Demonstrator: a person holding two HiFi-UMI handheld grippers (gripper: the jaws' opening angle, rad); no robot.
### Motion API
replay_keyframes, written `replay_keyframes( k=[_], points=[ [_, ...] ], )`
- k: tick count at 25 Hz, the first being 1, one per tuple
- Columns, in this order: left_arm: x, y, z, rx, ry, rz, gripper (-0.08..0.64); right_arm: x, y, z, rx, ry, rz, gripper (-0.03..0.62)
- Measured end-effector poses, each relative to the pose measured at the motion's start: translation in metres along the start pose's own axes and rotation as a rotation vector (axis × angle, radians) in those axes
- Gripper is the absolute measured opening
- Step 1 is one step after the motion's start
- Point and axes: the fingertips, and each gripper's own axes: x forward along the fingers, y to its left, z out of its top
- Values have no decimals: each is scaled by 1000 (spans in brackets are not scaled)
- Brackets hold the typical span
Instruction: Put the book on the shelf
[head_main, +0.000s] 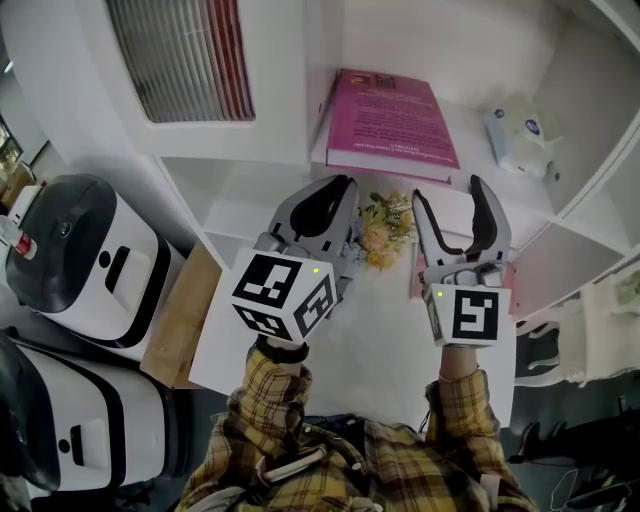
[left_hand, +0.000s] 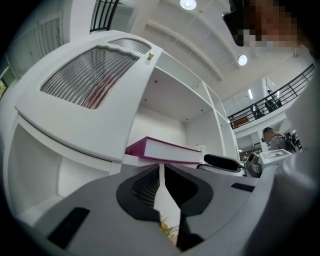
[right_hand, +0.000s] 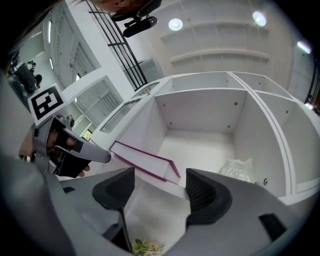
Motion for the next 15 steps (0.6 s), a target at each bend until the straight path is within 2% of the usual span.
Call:
replay_keyframes(
  k=[7, 15],
  points=[
    [-24, -26, 2, 55, 3, -39, 48, -31, 15, 17, 49, -41, 54, 276],
    [-52, -57, -12, 104, 48, -76, 48, -67, 44, 27, 213, -50, 175, 244]
  ],
)
